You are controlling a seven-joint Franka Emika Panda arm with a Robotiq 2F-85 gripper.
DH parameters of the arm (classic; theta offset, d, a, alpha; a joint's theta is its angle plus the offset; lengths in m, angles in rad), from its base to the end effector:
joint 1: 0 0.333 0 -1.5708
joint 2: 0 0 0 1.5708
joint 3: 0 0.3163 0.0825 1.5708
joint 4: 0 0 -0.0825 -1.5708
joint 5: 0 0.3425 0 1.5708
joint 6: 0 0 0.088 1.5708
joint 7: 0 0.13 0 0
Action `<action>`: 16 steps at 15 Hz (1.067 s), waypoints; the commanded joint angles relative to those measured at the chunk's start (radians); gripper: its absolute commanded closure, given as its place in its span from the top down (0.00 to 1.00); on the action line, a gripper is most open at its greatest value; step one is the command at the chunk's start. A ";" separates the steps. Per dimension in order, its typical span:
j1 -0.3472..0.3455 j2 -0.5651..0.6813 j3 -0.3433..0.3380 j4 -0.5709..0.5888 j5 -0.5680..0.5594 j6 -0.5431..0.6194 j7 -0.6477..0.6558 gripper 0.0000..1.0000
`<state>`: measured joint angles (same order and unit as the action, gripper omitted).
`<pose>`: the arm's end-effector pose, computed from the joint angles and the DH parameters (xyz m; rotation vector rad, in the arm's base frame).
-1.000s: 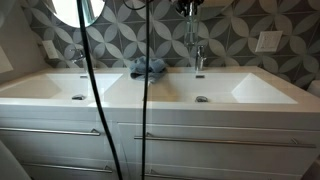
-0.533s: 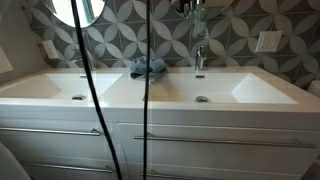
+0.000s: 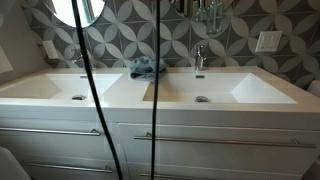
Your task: Move the clear bottle from the left side of the right tap and move it to the right of the right tap
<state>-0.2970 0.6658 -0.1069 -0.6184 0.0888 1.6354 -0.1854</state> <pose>0.6533 -0.2298 0.6160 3.0087 -0.2623 0.5274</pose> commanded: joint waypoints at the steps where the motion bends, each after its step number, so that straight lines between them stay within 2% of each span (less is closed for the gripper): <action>1: -0.040 0.056 0.019 0.079 0.040 0.076 -0.025 0.12; 8: -0.065 0.144 0.047 0.099 0.072 0.155 -0.039 0.12; 16: -0.083 0.226 0.080 0.125 0.069 0.208 -0.147 0.12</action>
<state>-0.3545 0.8493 -0.0534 -0.5729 0.1307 1.8248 -0.2759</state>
